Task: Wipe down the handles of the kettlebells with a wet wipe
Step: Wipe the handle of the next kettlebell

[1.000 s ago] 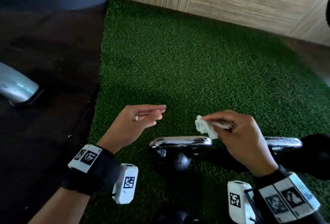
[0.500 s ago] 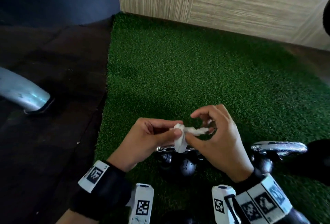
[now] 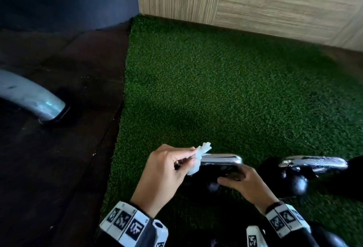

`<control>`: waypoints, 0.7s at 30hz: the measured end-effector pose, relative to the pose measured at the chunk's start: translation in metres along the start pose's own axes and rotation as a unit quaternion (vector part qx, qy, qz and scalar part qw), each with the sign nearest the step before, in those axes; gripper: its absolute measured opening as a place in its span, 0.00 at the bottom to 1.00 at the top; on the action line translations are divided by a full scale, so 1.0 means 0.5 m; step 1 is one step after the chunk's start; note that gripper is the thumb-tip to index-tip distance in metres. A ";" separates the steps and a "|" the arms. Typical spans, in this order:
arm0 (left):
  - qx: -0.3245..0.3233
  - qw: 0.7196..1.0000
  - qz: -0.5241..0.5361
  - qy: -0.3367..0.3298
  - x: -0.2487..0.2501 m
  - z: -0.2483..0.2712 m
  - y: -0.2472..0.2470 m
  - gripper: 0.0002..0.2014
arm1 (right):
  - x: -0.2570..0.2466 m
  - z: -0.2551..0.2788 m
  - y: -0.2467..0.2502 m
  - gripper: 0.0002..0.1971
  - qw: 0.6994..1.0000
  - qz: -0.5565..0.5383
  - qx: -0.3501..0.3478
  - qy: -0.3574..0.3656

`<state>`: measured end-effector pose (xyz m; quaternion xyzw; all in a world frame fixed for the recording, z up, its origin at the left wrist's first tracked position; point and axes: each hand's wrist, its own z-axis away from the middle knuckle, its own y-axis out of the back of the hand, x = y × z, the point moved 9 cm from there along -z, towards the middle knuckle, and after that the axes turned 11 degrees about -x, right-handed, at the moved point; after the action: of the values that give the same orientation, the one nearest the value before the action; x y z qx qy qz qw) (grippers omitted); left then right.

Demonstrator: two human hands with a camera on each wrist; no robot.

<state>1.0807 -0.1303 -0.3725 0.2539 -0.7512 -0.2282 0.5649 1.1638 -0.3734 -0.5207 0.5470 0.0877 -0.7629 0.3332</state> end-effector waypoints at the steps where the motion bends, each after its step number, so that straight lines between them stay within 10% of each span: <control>1: 0.007 1.000 0.012 0.013 -0.014 0.005 0.011 0.12 | 0.003 -0.002 0.000 0.33 1.000 0.002 0.010 0.002; 8: 0.009 0.999 0.031 -0.022 -0.029 0.027 0.013 0.14 | 0.004 -0.019 0.014 0.33 0.995 0.072 0.071 -0.017; 13: 0.014 0.959 0.259 0.114 -0.144 0.056 0.000 0.11 | -0.002 -0.011 0.014 0.30 0.994 0.072 0.076 -0.018; 21: -0.023 0.939 0.318 0.130 -0.194 0.068 -0.038 0.11 | 0.002 -0.012 0.014 0.35 0.995 0.062 0.079 -0.020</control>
<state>1.0729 -0.0811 -0.4645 0.0162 -0.7075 -0.0188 0.7063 1.1724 -0.3760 -0.5225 0.5604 -0.0132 -0.7564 0.3371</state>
